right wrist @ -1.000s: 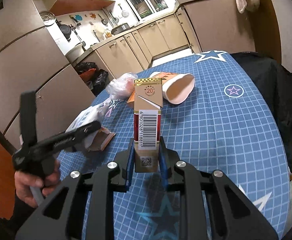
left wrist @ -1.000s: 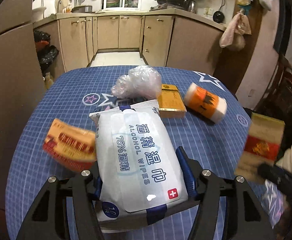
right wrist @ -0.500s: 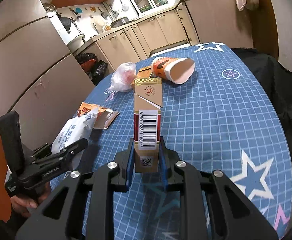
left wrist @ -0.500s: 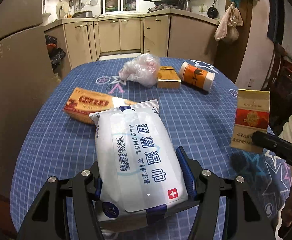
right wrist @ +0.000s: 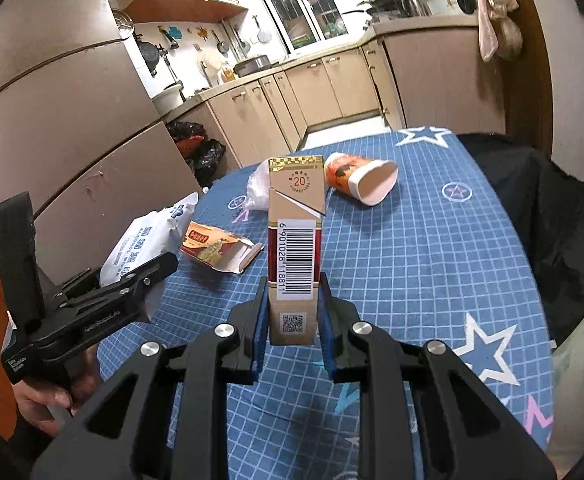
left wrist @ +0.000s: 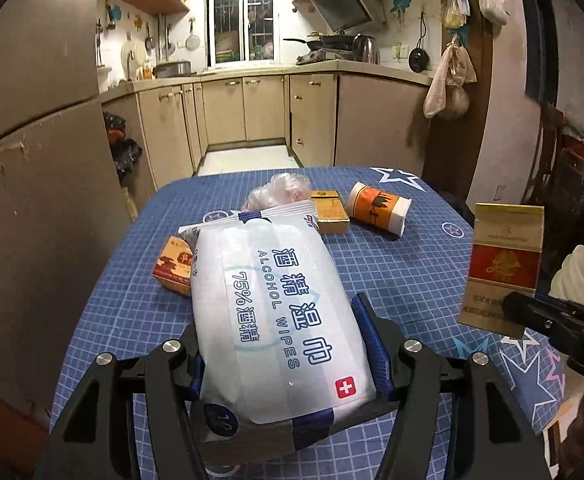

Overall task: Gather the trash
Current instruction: 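Carry the wipes pack and cigarette pack over the white bucket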

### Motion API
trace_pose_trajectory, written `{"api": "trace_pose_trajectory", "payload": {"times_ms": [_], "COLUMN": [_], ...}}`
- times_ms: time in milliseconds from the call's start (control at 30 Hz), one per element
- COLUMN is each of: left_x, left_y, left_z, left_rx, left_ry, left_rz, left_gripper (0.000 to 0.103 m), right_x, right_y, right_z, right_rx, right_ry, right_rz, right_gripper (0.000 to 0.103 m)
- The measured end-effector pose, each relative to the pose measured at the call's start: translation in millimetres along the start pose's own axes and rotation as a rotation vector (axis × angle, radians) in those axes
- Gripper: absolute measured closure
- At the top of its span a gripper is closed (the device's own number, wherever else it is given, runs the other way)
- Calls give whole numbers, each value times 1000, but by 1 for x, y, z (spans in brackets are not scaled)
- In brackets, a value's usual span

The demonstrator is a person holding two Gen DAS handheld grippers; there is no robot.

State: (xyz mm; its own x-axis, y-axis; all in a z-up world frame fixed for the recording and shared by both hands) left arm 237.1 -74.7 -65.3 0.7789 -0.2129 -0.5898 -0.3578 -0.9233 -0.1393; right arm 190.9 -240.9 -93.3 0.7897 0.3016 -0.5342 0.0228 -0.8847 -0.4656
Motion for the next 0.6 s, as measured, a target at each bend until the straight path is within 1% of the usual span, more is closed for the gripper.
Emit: {"api": "trace_pose_trajectory", "payload": {"times_ms": [300,600], "left_x": [-7,-16], "left_y": [16,37], "left_z": [-6,-23], "left_rx": [47,97], "left_ry": [19,63], "left_rz": [-37,-64], "left_gripper": [40,40], "right_x": [-20,-54], "right_y": [8,17], "right_z": [0,-13], "right_rx": [-1,11], "right_ry": [34,119], "right_rz": [19,58], "right_gripper": [82,82]}}
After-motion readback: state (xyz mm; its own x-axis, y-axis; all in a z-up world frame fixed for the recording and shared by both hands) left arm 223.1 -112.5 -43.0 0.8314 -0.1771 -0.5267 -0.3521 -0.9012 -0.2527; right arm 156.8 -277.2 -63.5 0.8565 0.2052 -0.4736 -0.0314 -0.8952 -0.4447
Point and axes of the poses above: each gripper's, at about its wrist camera, not at the fingertips, and x roughly the way its jaws point, y to its right, z to its underside, the point moved 3 cm from there along x, roughly the way its jaws point, and after that the axes turned 8 degrees about x, right-handed, at the moved point
